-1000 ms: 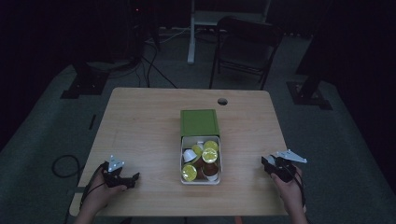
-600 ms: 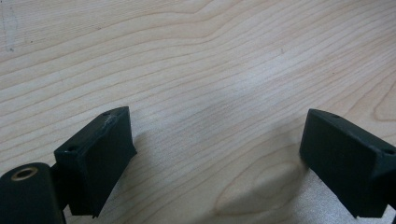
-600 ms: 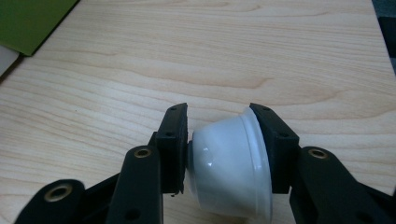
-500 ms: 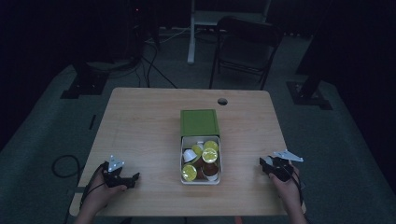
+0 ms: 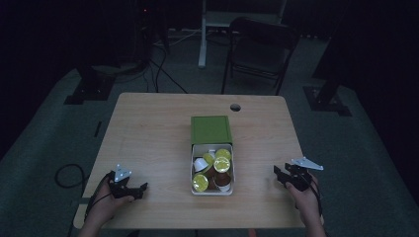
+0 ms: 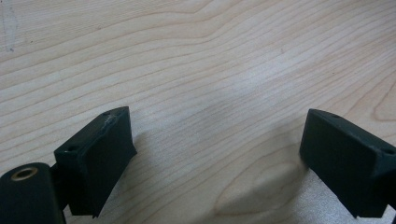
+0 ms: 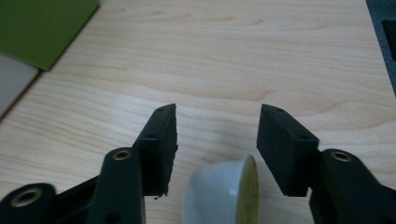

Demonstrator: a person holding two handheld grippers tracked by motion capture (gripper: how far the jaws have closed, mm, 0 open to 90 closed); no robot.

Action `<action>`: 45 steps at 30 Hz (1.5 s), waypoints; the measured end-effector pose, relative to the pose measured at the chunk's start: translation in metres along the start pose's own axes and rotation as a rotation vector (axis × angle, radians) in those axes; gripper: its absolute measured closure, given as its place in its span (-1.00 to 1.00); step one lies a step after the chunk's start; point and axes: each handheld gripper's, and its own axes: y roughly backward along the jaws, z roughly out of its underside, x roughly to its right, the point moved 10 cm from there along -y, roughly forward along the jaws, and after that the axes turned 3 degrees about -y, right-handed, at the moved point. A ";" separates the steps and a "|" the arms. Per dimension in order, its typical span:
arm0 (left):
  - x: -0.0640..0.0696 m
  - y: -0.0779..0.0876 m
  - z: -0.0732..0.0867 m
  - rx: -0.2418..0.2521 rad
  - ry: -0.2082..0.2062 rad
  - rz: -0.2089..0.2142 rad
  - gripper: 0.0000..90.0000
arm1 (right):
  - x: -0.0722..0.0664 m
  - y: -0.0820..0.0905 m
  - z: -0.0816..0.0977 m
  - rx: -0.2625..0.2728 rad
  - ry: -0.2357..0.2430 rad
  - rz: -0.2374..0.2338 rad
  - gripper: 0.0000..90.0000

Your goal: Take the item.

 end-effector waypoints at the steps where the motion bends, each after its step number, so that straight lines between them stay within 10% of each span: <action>1: 0.000 0.000 0.000 0.000 0.000 0.000 -0.78 | -0.003 0.002 -0.003 0.008 -0.001 -0.008 0.00; 45: 0.000 0.000 0.000 0.000 0.000 0.000 -0.78 | -0.100 0.001 0.003 -0.008 0.202 -0.378 -0.56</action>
